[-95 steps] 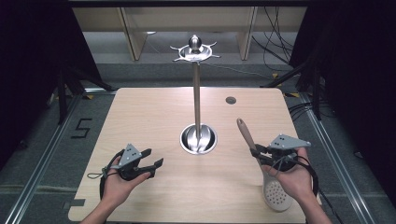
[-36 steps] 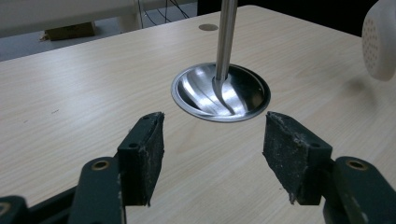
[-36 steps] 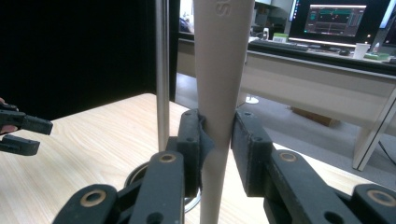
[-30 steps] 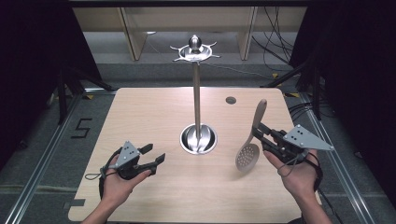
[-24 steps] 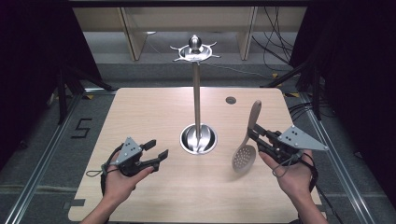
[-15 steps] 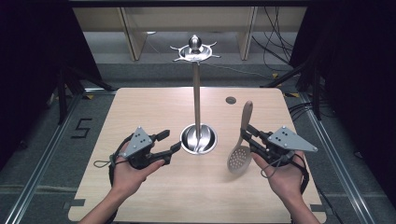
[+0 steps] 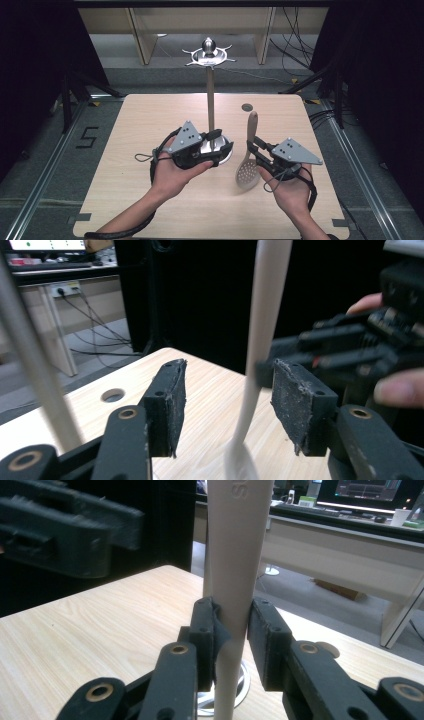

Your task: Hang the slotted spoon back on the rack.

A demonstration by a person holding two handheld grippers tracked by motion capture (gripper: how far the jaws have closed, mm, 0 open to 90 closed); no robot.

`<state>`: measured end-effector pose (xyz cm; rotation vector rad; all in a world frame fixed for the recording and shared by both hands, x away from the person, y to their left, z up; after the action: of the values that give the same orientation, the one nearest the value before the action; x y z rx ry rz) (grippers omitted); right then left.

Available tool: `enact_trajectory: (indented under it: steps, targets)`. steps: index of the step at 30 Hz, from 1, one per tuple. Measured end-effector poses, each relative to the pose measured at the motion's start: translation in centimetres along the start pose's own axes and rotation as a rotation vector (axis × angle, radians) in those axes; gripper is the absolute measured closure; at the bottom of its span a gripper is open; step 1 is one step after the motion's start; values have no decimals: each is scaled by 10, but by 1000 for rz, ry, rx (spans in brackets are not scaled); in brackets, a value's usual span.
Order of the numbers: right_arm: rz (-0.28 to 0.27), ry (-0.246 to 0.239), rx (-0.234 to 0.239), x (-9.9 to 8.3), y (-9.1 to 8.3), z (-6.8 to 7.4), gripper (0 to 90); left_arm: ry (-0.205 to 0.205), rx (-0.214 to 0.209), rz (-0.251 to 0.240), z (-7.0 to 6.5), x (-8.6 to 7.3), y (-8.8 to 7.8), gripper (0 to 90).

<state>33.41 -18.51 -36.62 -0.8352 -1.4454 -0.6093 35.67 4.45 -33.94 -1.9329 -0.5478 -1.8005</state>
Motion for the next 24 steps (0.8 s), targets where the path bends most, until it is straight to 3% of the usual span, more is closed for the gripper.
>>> enact_trajectory:
  steps: [7,14,18,24]
  targets:
    - [1,25,-22,-1,1,5,742,-33,-17,-14,-3,6,13,494]
    - [-7,1,-8,-2,4,4,742,-36,-33,-10,-7,11,23,517]
    - [14,27,-6,-2,4,9,742,-49,-34,-8,-7,11,27,533]
    - [5,8,17,-3,9,12,741,-54,-43,-8,-6,11,30,570]
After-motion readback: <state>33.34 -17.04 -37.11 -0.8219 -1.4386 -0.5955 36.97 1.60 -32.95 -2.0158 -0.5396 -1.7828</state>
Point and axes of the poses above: each handheld gripper's, and its own axes: y roughly forward along the jaws, x roughly out of its top, z roughly to its left, the point moved 1 cm from there along y, roughly forward along the jaws, and after that the axes turned 7 degrees about -z, right-handed, at the moved point
